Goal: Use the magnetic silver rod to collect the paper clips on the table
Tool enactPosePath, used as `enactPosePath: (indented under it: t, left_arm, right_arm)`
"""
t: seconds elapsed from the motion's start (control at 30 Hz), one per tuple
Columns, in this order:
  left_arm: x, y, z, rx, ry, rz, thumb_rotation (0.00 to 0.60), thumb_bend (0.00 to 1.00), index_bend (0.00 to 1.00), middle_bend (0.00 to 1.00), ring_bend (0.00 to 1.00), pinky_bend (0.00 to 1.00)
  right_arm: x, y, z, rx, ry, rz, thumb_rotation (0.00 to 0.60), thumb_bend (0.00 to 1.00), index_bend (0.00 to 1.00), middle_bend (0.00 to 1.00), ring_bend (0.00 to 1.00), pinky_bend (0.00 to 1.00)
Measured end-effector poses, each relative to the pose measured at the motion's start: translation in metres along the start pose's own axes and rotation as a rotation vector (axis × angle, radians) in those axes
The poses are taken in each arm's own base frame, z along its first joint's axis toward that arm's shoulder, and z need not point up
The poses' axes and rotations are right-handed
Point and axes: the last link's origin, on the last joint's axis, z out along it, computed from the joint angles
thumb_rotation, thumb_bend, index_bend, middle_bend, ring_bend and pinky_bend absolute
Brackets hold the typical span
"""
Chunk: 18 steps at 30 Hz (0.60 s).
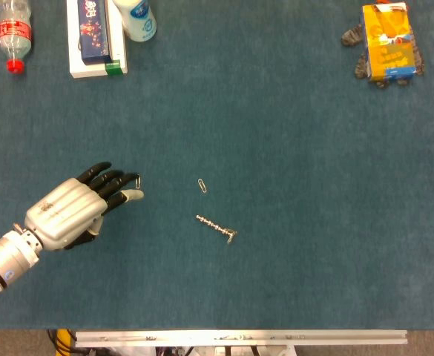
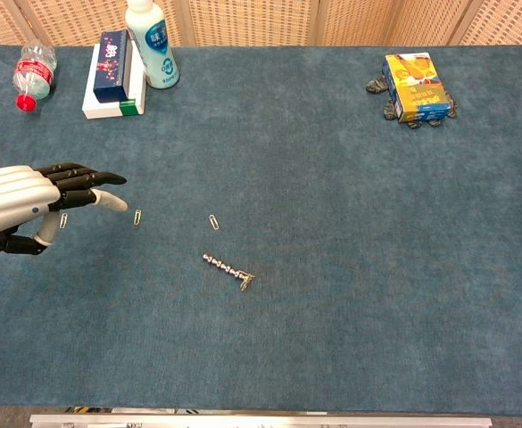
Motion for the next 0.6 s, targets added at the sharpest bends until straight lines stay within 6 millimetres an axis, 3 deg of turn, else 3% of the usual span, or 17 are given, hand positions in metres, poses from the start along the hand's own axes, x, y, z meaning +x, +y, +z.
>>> enactPosePath:
  t: [0.1,0.27,0.37,0.6]
  left_arm:
    - [0.0015,0.0016,0.001,-0.017,0.016,0.01,0.6,0.79,0.18,0.61,0.49,0.4]
    - [0.0032,0.0043,0.0032,-0.044,0.018,0.015,0.6,0.74,0.19,0.92,0.74,0.63]
    - [0.0043,0.0062,0.0043,-0.057,0.015,0.018,0.6,0.7,0.19,1.0,0.83,0.72]
    - [0.0054,0.0104,0.0056,-0.069,-0.01,0.01,0.6,0.69,0.22,1.0,0.92,0.8]
  right_arm:
    - [0.0004,-0.0003,0.0002,0.002,0.003,0.001,0.6,0.24,0.15,0.07,0.0,0.0]
    - [0.0011,-0.0008,0.0002,0.005,0.004,0.0,0.6,0.24,0.16,0.07,0.0,0.0]
    - [0.0013,-0.0008,-0.0002,0.004,0.004,-0.001,0.6,0.24,0.16,0.07,0.0,0.0]
    - [0.0018,0.001,-0.0005,0.002,0.004,-0.015,0.6,0.24,0.17,0.07,0.0,0.0]
